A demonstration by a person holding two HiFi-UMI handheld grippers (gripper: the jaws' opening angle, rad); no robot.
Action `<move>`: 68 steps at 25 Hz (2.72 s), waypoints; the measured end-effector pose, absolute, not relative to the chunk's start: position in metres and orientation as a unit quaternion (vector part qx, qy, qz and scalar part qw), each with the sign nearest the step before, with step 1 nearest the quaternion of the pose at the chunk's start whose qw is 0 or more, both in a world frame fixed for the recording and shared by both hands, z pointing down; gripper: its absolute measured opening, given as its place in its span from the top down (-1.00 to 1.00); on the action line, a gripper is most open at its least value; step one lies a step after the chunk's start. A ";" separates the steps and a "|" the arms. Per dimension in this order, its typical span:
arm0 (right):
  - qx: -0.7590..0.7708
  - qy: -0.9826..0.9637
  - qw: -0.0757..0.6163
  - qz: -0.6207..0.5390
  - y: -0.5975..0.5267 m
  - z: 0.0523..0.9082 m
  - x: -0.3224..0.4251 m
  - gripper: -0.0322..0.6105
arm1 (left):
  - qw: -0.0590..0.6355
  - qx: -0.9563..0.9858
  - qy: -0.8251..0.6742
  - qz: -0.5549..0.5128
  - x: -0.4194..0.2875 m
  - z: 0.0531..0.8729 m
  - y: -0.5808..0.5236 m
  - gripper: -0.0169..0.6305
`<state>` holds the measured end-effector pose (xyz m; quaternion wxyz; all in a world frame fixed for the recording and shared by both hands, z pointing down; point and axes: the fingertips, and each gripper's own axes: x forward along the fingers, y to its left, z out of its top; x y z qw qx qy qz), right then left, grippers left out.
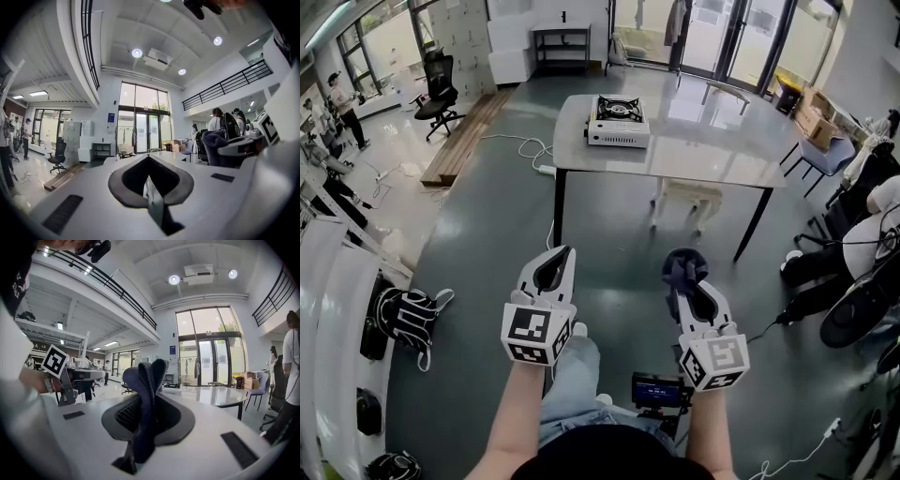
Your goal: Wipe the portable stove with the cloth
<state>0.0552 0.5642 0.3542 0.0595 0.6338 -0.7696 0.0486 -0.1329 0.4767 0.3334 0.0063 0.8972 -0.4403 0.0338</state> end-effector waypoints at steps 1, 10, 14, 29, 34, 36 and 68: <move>0.635 -0.768 0.060 0.050 0.556 0.356 0.056 0.68 | 0.007 0.898 -0.440 0.034 -0.133 0.336 0.468 0.93; 0.638 -0.765 0.071 0.053 0.450 0.369 0.060 0.68 | 0.024 0.897 -0.441 0.028 -0.132 0.353 0.355 0.93; 0.644 -0.760 0.066 0.053 0.388 0.363 0.060 0.69 | 0.023 0.900 -0.434 0.025 -0.131 0.349 0.292 0.93; 0.650 -0.754 0.071 0.061 0.237 0.369 0.046 0.68 | 0.040 0.906 -0.421 0.030 -0.136 0.365 0.139 0.93; 0.649 -0.753 0.078 0.078 0.212 0.378 0.055 0.68 | 0.050 0.906 -0.418 0.042 -0.128 0.374 0.116 0.93; 0.647 -0.755 0.076 0.080 0.194 0.381 0.062 0.68 | 0.048 0.905 -0.421 0.043 -0.123 0.375 0.100 0.93; 0.418 -0.870 0.125 0.228 -0.099 0.471 0.046 0.68 | 0.081 0.823 -0.549 0.121 -0.069 0.417 -0.130 0.93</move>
